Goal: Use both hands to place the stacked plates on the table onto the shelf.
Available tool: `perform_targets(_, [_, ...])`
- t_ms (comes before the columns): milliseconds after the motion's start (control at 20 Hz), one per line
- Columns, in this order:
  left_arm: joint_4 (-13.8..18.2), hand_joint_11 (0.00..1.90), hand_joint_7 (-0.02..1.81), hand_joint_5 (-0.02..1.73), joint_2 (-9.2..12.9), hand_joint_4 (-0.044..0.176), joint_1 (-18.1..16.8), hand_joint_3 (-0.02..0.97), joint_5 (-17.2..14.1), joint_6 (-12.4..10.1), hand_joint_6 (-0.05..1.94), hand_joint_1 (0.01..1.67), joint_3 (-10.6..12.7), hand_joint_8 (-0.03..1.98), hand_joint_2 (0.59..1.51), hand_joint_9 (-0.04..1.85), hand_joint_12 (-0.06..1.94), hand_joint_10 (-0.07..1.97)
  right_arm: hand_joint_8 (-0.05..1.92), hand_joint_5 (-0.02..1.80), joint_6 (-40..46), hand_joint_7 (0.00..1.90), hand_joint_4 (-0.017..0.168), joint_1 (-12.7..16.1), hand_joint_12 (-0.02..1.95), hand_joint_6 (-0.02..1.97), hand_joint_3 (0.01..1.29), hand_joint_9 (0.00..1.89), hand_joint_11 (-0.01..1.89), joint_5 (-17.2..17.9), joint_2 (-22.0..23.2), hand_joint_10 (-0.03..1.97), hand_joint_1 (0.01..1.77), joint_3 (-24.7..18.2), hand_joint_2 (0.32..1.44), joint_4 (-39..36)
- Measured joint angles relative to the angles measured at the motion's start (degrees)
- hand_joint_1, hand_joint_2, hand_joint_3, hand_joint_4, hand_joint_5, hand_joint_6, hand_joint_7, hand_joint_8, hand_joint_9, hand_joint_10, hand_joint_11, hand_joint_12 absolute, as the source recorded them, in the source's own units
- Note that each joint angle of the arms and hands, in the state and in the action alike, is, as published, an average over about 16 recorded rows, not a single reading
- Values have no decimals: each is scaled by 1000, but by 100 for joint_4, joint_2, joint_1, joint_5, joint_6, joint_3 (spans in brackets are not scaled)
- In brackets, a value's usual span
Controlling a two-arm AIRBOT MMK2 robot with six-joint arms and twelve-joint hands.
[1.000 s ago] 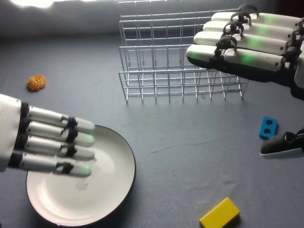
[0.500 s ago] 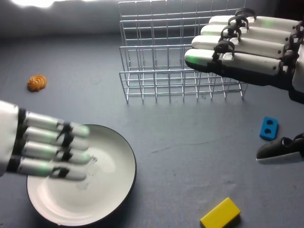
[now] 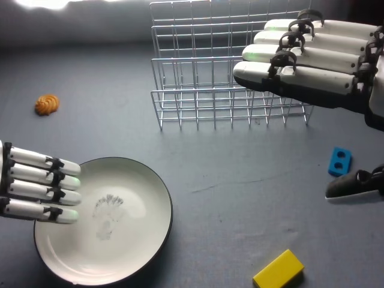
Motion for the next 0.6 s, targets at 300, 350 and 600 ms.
perform_targets(300, [63,16,14,21,19,4,146,16,107,-9,6,18,78,-14,1047,21,-13,7,13,20,-9,12,-3,-1,3,18,16,22,22,1,0,3,971,0,833,-1])
perform_targets(350, [77,16,14,21,22,4,164,16,99,-10,6,18,85,-14,1047,21,-13,7,13,20,-10,12,-3,-1,3,18,16,22,22,1,0,3,969,0,828,-1])
perform_targets(600, [160,16,14,21,34,4,249,15,54,-14,7,18,76,-14,1049,20,-13,6,14,21,-17,12,-3,-2,4,17,16,22,23,0,0,3,943,0,809,-1])
